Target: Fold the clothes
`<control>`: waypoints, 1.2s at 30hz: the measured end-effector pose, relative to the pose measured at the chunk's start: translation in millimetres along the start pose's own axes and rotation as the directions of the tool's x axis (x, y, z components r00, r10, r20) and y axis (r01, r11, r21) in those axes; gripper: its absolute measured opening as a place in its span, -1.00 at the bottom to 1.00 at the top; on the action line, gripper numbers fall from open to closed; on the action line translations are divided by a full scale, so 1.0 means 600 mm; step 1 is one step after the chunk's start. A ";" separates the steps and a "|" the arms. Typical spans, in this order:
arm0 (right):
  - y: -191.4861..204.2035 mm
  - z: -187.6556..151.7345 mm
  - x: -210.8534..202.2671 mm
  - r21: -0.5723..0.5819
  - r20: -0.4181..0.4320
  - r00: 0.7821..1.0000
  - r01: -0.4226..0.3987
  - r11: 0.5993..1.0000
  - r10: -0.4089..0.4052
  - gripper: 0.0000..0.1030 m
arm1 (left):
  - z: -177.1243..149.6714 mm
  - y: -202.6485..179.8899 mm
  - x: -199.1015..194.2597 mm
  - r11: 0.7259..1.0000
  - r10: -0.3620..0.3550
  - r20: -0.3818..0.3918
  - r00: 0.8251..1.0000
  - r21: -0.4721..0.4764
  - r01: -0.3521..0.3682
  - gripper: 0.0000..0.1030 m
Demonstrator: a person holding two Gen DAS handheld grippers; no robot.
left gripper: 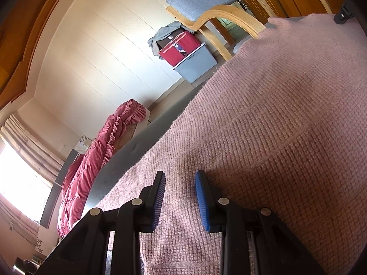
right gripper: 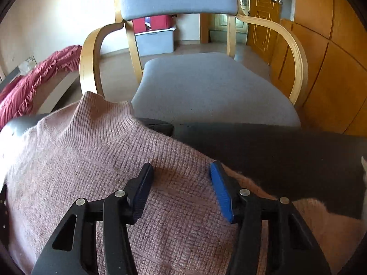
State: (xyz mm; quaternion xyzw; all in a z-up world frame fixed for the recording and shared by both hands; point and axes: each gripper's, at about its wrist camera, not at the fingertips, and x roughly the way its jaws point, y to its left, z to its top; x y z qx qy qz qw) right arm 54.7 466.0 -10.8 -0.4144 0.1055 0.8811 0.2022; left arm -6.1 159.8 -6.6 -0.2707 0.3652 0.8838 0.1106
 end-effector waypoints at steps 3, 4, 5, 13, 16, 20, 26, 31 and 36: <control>0.018 -0.005 -0.002 -0.073 0.011 0.997 0.080 0.994 -0.080 0.10 | 0.030 -0.001 0.003 0.998 -0.057 -0.006 0.998 -0.036 0.057 -0.49; 0.017 0.000 0.000 -0.083 0.014 0.996 0.092 0.992 -0.091 0.11 | 0.040 -0.002 0.004 0.996 -0.076 -0.008 0.997 -0.048 0.075 -0.49; 0.016 0.001 0.001 -0.082 0.015 0.996 0.092 0.992 -0.091 0.11 | 0.051 -0.002 0.005 0.994 -0.095 -0.009 0.995 -0.060 0.094 -0.48; 0.003 0.004 -0.008 -0.060 0.019 0.998 0.058 0.997 -0.057 0.12 | 0.132 -0.010 0.027 0.956 -0.242 -0.024 0.970 -0.176 0.234 -0.46; -0.003 0.008 -0.001 -0.044 0.019 0.999 0.036 0.998 -0.035 0.12 | 0.137 -0.023 0.084 0.923 -0.271 -0.063 0.960 -0.300 0.241 -0.45; -0.010 0.011 0.000 -0.029 0.021 1.000 0.007 1.000 -0.006 0.13 | 0.110 0.011 0.102 0.841 -0.348 0.006 0.938 -0.440 0.315 -0.28; -0.012 0.011 -0.019 -0.016 0.065 0.998 -0.018 1.000 0.019 0.16 | 0.084 0.044 0.121 0.745 -0.408 0.056 0.911 -0.556 0.368 -0.28; 0.006 0.037 -0.055 -0.026 0.117 0.979 -0.166 0.986 0.167 -0.49 | 0.081 0.047 0.123 0.735 -0.416 0.066 0.907 -0.562 0.379 -0.28; 0.062 0.080 0.012 -0.080 -0.034 0.964 -0.265 0.961 0.263 -0.49 | 0.072 0.054 0.119 0.706 -0.439 0.087 0.894 -0.582 0.404 -0.28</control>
